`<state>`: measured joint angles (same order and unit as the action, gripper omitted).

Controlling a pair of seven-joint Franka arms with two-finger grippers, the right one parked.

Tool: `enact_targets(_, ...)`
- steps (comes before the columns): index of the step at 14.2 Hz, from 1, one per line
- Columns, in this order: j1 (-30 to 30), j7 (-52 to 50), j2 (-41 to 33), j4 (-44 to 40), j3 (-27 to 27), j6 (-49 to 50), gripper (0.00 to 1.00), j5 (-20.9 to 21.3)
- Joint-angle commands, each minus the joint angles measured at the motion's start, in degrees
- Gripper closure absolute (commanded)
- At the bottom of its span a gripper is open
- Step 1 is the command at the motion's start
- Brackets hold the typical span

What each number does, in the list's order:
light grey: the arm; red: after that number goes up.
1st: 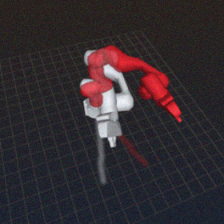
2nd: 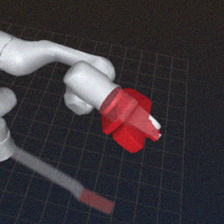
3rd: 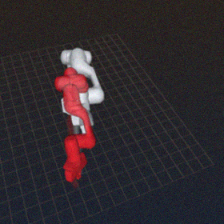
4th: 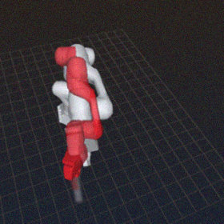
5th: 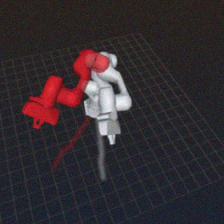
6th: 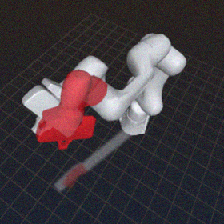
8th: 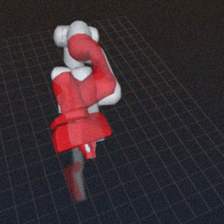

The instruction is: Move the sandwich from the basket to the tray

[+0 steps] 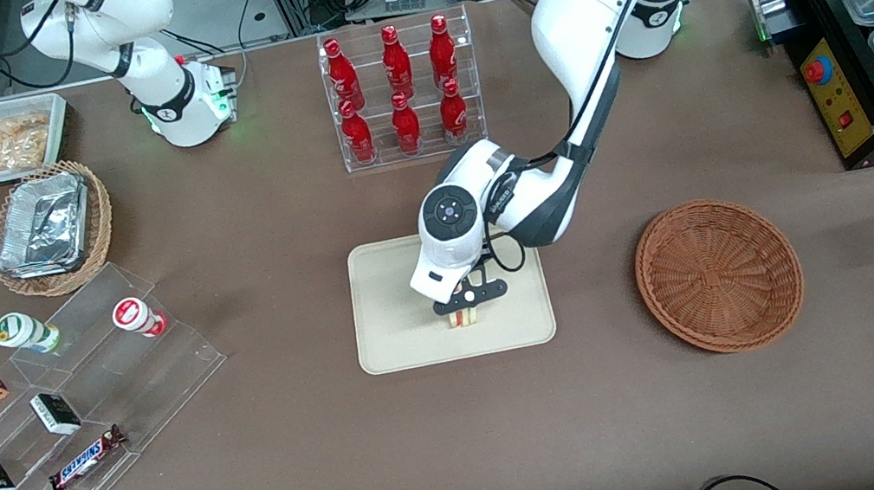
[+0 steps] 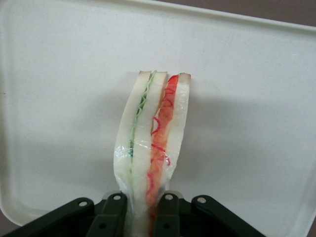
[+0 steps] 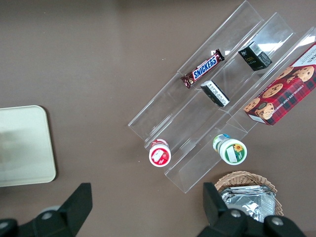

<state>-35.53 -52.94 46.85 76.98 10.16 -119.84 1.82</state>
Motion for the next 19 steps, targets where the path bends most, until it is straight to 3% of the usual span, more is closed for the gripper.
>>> enact_targets(1, -1.1, -0.9, 1.4, -1.9, -0.8, -1.1, 0.75, 0.3)
enact_targets(2, -1.0, -0.8, 1.4, -1.8, -0.8, -1.3, 0.62, 0.3)
enact_targets(4, -1.0, -1.0, 1.1, -1.8, -0.8, -1.4, 0.00, 0.0)
enact_targets(8, -0.9, -1.5, -2.8, -1.3, -1.0, 0.6, 0.00, 0.6)
enact_targets(14, -0.5, -1.5, -11.4, -1.4, -3.2, 15.2, 0.00, 1.7)
enact_targets(19, 3.9, -0.7, -14.3, 0.1, -4.0, 21.5, 0.00, 2.0)
